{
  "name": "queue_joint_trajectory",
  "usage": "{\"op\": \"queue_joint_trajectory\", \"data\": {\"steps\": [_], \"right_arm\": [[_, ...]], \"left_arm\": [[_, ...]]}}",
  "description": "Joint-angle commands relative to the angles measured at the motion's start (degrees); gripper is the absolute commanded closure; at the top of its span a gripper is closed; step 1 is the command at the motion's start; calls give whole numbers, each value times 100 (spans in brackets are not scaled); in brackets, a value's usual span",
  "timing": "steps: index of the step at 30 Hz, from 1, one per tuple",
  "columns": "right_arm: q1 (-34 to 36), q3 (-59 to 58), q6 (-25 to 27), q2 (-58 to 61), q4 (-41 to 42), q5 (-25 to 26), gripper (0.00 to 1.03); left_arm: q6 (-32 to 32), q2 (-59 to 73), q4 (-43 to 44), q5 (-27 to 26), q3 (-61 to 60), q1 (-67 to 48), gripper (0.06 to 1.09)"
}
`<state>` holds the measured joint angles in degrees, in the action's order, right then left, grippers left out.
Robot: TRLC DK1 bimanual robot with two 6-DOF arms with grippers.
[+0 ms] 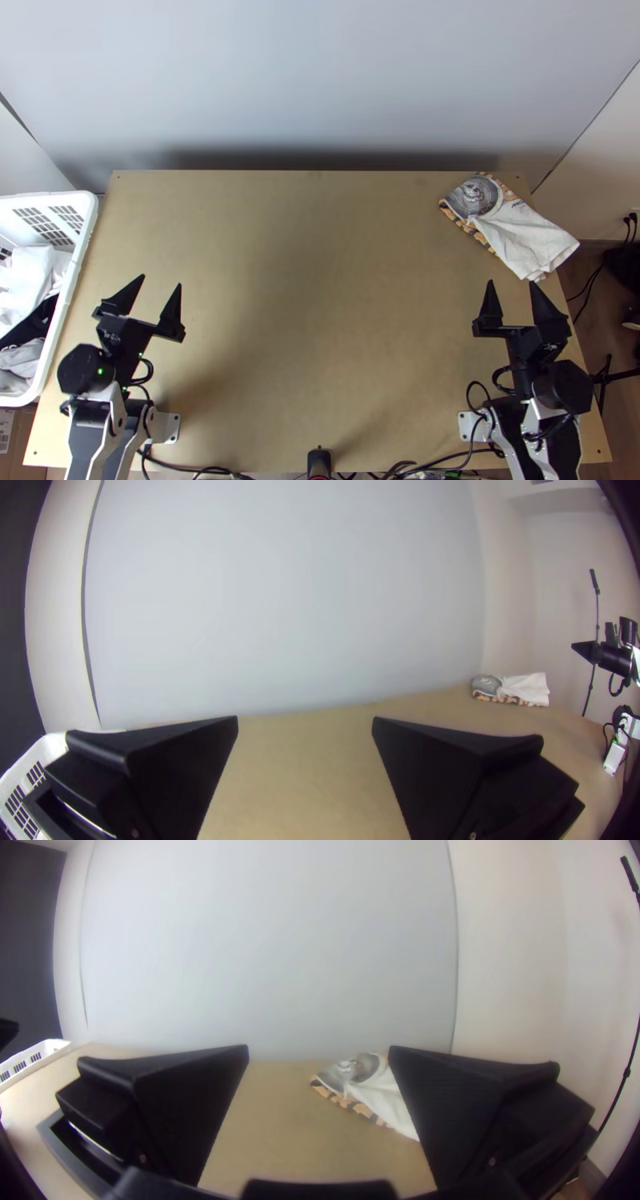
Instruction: Fold the t-shirt
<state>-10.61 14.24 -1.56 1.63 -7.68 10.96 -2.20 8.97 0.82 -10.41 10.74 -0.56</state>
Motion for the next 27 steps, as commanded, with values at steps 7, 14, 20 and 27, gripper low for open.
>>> {"op": "queue_joint_trajectory", "data": {"steps": [7, 14, 20, 27], "right_arm": [[50, -694, 306, -180, 267, -24, 5], [-37, -835, 174, -180, -260, -24, 5], [15, -861, -134, -172, -418, -33, 5], [-2, -861, -160, -172, -427, -33, 5]], "left_arm": [[527, -915, 41, 347, -617, 399, 10], [395, -906, -741, 356, -626, 416, 10], [633, -888, -1286, 620, -644, 469, 10], [624, -906, -1321, 804, -635, 451, 10]]}}
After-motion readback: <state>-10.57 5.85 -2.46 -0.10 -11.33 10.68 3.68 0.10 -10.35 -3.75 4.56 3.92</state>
